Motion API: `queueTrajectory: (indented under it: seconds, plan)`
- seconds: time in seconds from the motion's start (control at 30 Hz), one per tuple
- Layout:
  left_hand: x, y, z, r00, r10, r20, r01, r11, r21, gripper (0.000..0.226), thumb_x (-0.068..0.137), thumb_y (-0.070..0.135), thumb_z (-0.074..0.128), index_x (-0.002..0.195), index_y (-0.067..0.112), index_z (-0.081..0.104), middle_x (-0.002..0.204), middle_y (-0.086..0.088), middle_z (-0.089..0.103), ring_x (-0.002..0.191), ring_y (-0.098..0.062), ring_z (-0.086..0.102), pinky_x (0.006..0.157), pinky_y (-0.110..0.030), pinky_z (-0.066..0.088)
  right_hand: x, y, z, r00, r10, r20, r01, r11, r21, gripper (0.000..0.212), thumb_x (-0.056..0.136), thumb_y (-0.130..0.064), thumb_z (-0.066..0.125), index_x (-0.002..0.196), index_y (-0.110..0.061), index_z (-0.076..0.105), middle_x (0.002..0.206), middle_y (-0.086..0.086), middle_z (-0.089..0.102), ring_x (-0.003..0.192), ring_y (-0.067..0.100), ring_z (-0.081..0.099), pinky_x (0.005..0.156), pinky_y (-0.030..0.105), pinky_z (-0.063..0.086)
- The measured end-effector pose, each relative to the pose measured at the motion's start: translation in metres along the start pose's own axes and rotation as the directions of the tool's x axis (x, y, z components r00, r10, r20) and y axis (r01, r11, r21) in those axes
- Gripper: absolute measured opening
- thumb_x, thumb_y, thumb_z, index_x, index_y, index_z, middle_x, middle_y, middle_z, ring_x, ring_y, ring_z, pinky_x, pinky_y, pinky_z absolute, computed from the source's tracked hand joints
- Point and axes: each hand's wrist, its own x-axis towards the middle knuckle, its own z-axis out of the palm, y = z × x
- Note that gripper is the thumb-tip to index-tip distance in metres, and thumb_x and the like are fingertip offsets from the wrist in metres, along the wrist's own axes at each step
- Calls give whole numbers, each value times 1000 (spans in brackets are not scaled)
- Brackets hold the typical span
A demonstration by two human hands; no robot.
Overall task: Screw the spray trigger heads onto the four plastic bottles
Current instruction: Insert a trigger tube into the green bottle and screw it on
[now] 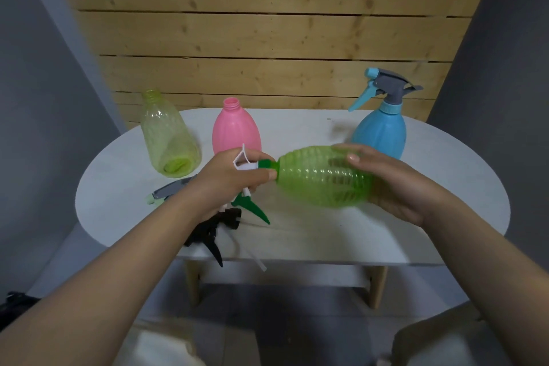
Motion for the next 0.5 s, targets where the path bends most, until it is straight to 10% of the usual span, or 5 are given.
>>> queueTrajectory:
  seconds: [0.13,0.33,0.5]
  plan:
    - [-1,0,-5,1000,-28,10,28,1000,-12,18,69,33,73,83,41,65,49,9,58,50,-3,51,58,-27,39,-3,-4,-2,995,-91,33,92,996,-3,56,64,-18,68,118,-26,59,120,6,58,104,21,62,80,32,57]
    - [-3,2,-3,996,91,21,-92,995,48,34,68,22,79,75,53,67,69,29,67,61,8,60,55,-7,44,-2,-1,-1,999,11,-33,-15,991,-130,52,67,-56,60,104,-19,67,94,10,74,73,25,72,49,31,53]
    - [-3,-1,-1,999,47,27,-46,999,-28,28,75,16,73,74,44,69,52,15,63,49,2,55,51,-12,45,-1,2,-1,997,74,-10,-74,992,-99,67,67,-66,54,113,-18,61,100,12,75,85,33,72,55,35,56]
